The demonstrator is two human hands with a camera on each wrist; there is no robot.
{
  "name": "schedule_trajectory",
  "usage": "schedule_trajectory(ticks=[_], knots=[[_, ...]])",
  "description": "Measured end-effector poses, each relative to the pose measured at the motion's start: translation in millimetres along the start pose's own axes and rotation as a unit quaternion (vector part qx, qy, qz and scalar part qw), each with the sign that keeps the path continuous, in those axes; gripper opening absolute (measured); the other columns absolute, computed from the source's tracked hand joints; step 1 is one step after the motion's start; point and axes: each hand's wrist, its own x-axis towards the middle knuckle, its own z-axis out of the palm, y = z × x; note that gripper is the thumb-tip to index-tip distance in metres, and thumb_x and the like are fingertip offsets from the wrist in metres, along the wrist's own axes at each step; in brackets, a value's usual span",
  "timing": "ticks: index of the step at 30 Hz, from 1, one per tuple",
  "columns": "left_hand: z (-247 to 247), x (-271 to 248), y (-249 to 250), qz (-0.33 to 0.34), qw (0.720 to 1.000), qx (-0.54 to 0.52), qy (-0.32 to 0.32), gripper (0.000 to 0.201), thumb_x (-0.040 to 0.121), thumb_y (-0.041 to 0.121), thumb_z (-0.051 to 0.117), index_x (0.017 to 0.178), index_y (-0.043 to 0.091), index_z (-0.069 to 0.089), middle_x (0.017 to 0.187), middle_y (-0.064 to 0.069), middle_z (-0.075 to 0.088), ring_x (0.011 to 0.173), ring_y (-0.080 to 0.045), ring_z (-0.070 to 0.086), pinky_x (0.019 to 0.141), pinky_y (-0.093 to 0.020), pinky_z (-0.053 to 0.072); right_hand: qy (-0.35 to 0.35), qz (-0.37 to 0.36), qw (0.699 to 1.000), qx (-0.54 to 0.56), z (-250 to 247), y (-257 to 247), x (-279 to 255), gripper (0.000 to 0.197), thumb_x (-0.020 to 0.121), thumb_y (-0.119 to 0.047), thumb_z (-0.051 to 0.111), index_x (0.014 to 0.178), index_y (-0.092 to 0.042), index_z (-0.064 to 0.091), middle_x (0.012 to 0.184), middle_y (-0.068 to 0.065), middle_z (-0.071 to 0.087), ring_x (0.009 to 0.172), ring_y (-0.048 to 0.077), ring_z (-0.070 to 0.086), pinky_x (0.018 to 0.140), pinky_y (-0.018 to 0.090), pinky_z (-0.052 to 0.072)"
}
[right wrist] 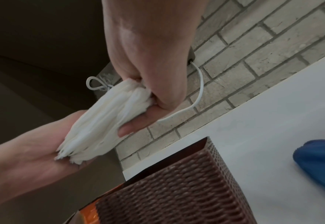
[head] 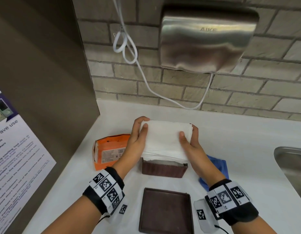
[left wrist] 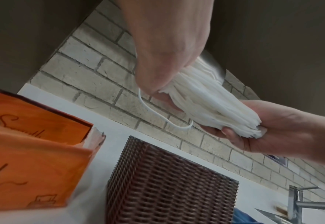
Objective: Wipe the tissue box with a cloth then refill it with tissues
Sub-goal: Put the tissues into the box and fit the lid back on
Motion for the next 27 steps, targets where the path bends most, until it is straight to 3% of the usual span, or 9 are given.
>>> schedule_trajectory(ticks=[4,6,8,11,13,17,21,24,27], knots=[[0,0,-4,-0.002,1.0,0.01,0.006,0.014,0.104,0.028,0.035,0.109,0.019,0.044,0.09,0.005,0.05,0.076,-0.003,0.05,0.064,-0.017,0.045,0.026,0.015,1.0,-0.002,1,0,4,0.027,0.101,-0.045,0.028,0.128,-0.044,0.025,0.111,-0.011,0.058,0.103,0.01,0.06,0.093,0.031,0.051],[0,0,-5,-0.012,1.0,-0.003,0.01,0.009,0.103,0.03,0.039,0.11,0.029,0.043,0.098,0.001,0.052,0.084,-0.01,0.055,0.07,-0.026,0.05,0.03,0.02,0.999,-0.008,1,1,5,0.026,0.102,-0.044,0.028,0.128,-0.039,0.029,0.113,-0.009,0.058,0.109,0.014,0.058,0.1,0.037,0.047],[0,1,-7,-0.028,0.999,-0.012,0.013,0.016,0.101,0.031,0.045,0.114,0.038,0.04,0.114,-0.004,0.054,0.095,-0.016,0.06,0.079,-0.036,0.055,0.026,0.029,0.999,0.01,2,2,6,0.022,0.104,-0.039,0.029,0.123,-0.033,0.037,0.111,-0.007,0.058,0.107,0.016,0.058,0.095,0.037,0.049],[1,2,-8,-0.052,0.998,-0.017,0.024,0.021,0.099,0.03,0.049,0.115,0.037,0.038,0.118,-0.009,0.056,0.1,-0.02,0.063,0.085,-0.042,0.056,0.04,0.049,0.997,0.051,3,3,7,0.017,0.105,-0.034,0.028,0.11,-0.033,0.043,0.114,-0.004,0.056,0.106,0.015,0.055,0.093,0.034,0.048],[2,2,-12,-0.05,0.998,-0.013,0.032,0.022,0.099,0.028,0.05,0.114,0.038,0.038,0.116,-0.014,0.057,0.096,-0.021,0.064,0.08,-0.04,0.058,0.043,0.06,0.996,0.043,4,3,7,0.018,0.103,-0.042,0.027,0.107,-0.034,0.043,0.113,-0.005,0.056,0.105,0.013,0.055,0.096,0.035,0.047],[2,3,-16,-0.028,0.999,-0.014,0.019,0.033,0.102,0.016,0.044,0.114,0.045,0.033,0.109,-0.012,0.058,0.09,-0.016,0.064,0.073,-0.03,0.056,0.048,0.091,0.995,0.009,3,-4,9,0.013,0.101,-0.038,0.039,0.11,-0.029,0.038,0.102,-0.004,0.058,0.089,0.011,0.06,0.073,0.026,0.052],[5,8,-17,0.003,0.998,0.06,-0.002,0.027,0.103,0.013,0.034,0.105,0.039,0.042,0.093,-0.004,0.053,0.075,-0.018,0.056,0.064,-0.036,0.049,0.087,0.112,0.99,-0.018,2,-10,16,0.029,0.098,-0.033,0.049,0.114,-0.026,0.026,0.095,-0.001,0.055,0.079,0.015,0.058,0.071,0.035,0.053],[4,16,-27,0.012,0.991,0.131,-0.017,0.034,0.101,0.013,0.034,0.094,0.039,0.055,0.108,0.001,0.056,0.102,-0.019,0.054,0.087,-0.032,0.042,0.086,0.132,0.987,-0.04,-4,-11,20,0.043,0.095,-0.027,0.056,0.118,-0.031,0.02,0.095,-0.006,0.052,0.082,0.014,0.058,0.084,0.039,0.053],[2,18,-33,-0.083,0.987,0.119,-0.065,0.017,0.093,0.029,0.052,0.103,0.041,0.059,0.132,0.001,0.05,0.122,-0.018,0.05,0.105,-0.036,0.041,0.082,0.154,0.982,-0.078,-7,-7,23,0.044,0.096,-0.022,0.054,0.12,-0.031,0.018,0.094,-0.006,0.048,0.081,0.012,0.056,0.087,0.038,0.052]])
